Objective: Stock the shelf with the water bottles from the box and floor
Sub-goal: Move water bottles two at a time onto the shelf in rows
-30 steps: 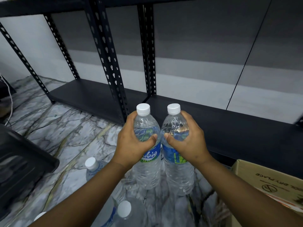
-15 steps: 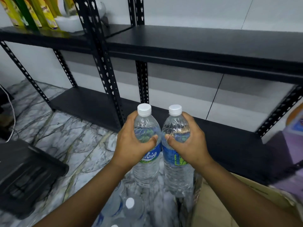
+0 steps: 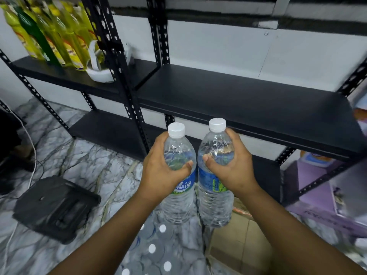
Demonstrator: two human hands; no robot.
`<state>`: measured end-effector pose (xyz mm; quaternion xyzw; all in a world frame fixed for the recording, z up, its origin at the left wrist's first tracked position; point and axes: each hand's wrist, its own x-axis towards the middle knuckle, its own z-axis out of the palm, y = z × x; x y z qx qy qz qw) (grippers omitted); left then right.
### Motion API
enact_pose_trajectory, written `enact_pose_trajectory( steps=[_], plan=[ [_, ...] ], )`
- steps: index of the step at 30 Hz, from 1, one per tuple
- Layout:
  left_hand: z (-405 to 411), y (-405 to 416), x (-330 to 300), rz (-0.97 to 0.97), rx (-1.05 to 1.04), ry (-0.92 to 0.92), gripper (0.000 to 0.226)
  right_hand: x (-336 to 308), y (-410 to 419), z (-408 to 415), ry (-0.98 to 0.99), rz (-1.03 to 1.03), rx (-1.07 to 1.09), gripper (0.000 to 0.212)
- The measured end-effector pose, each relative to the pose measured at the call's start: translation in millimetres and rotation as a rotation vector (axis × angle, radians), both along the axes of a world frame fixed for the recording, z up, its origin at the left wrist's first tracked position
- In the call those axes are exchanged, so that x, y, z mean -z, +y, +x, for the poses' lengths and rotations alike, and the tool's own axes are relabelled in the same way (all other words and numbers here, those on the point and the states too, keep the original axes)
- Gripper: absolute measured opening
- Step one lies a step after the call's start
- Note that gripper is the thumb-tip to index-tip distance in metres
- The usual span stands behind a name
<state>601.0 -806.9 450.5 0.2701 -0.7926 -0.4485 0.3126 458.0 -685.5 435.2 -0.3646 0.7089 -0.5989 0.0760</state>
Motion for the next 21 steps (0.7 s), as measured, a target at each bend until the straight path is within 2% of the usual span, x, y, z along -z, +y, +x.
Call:
enact_pose_trajectory(
  steps=[10, 21],
  plan=[
    [18, 47, -118, -0.003, -0.034, -0.034, 0.076, -126, 48, 25, 0.004, 0.036, 0.067, 0.079],
    [43, 83, -200, 0.005, 0.081, -0.018, 0.074, -208, 110, 66, 0.037, -0.032, 0.158, 0.067]
  ],
)
